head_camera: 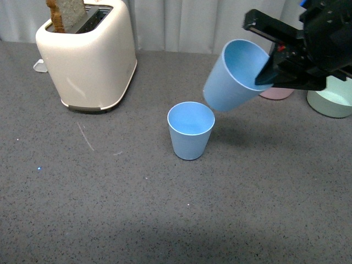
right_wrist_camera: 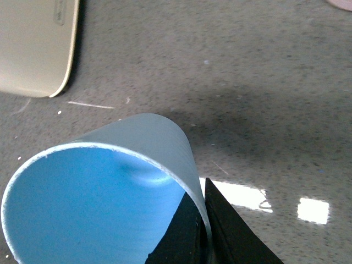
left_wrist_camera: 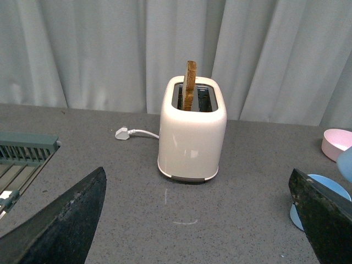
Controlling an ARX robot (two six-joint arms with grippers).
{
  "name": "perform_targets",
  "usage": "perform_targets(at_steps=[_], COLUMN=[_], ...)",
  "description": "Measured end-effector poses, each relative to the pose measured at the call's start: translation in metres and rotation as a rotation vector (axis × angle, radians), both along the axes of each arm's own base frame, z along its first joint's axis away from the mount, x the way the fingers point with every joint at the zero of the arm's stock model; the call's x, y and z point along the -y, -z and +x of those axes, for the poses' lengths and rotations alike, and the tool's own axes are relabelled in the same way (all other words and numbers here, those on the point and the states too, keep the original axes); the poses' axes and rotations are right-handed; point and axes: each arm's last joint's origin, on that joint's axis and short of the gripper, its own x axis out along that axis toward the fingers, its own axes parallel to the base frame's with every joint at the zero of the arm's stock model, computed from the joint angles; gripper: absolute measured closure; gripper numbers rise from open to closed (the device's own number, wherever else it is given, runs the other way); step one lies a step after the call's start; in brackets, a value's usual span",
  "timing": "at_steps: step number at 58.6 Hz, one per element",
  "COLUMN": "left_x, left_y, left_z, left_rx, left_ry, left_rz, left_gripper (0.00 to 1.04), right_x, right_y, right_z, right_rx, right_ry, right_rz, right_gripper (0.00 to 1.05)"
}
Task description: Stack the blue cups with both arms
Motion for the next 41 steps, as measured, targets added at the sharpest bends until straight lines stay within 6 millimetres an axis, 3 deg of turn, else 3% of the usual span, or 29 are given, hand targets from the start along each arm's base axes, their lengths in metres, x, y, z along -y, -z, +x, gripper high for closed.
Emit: perform_targets(at_steps=[13, 30, 33, 41], left_x=[0.000, 0.000, 0.000, 0.000], left_y=[0.000, 0.000, 0.000, 0.000], left_z=[0.000, 0.000, 0.000, 0.000], left_rx=[0.000, 0.000, 0.000, 0.000], left_ry=[0.000, 0.000, 0.000, 0.000], left_rz=[0.000, 0.000, 0.000, 0.000], left_gripper=[0.07, 0.07, 0.07, 0.07], right_x=[-0.031, -0.041, -0.041, -0.041], right_y=[0.001, 0.009, 0.010, 0.007], right_z=[-0.002, -0.003, -0.002, 0.001], right_rx=[-0.006, -0.026, -0.026, -0.005], right_ry=[-0.078, -0.098, -0.099, -0.091], right_rz=[0.004, -0.007, -0.006, 0.051], right_gripper=[1.04, 1.04, 1.00, 0.75])
